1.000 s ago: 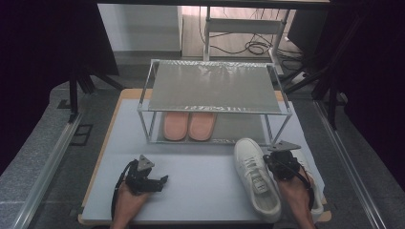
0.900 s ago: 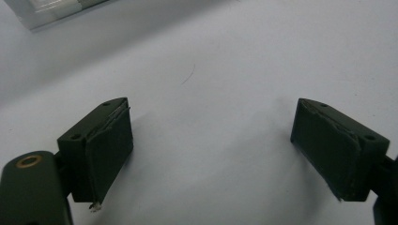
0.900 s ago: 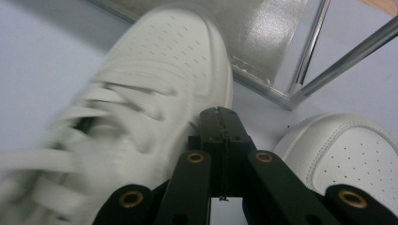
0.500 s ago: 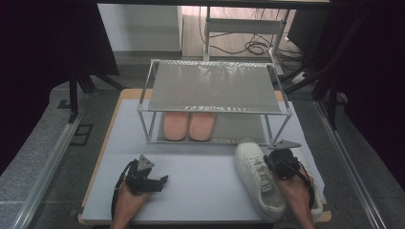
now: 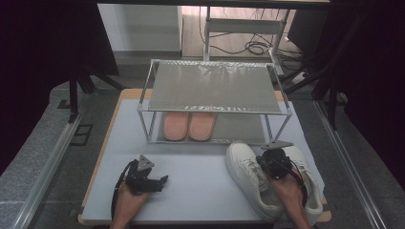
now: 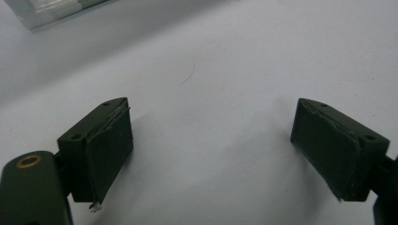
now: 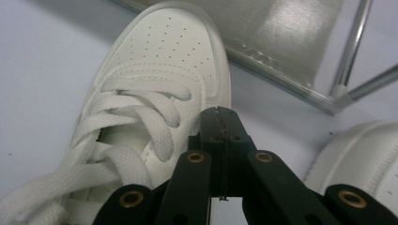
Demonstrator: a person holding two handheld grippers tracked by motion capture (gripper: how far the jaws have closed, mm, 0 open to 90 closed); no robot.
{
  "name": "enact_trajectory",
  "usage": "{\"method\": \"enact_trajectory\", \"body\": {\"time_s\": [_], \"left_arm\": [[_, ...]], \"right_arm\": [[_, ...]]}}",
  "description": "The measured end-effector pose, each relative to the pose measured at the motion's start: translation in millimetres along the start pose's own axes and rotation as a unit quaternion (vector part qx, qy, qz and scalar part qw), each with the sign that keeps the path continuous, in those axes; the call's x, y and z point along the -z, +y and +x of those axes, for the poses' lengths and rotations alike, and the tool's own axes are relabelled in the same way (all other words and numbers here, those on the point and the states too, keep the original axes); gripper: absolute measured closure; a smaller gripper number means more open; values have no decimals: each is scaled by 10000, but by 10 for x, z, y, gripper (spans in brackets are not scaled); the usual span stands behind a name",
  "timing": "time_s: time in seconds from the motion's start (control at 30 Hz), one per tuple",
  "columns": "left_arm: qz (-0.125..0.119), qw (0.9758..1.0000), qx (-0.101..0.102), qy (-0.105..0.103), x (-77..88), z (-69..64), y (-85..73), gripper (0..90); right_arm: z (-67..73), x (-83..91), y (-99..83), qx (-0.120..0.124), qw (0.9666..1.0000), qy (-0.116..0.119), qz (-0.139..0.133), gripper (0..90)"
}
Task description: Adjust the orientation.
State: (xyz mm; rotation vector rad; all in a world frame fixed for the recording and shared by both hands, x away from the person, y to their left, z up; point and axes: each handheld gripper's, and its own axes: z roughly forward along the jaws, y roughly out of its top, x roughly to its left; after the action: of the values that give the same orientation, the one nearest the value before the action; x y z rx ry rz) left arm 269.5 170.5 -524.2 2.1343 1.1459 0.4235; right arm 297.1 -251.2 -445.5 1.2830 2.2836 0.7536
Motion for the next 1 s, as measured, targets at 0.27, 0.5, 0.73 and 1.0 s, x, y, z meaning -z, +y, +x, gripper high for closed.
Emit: {"method": "enact_trajectory", "body": {"time_s": [0.27, 0.5, 0.73, 1.0], "left_arm": [[7, 10000, -10, 0, 1, 0, 0, 132], [8, 10000, -13, -2, 2, -1, 1, 131], [8, 10000, -13, -2, 2, -1, 1, 132], [8, 10000, -14, -1, 2, -1, 1, 131]], "right_arm": [[-112, 111, -45, -63, 10000, 0, -49, 900], [-193, 348, -209, -244, 9997, 73, 19, 900], [-196, 564, -311, -375, 9990, 253, 43, 900], [-211, 598, -405, -469, 9974, 456, 313, 900]]}}
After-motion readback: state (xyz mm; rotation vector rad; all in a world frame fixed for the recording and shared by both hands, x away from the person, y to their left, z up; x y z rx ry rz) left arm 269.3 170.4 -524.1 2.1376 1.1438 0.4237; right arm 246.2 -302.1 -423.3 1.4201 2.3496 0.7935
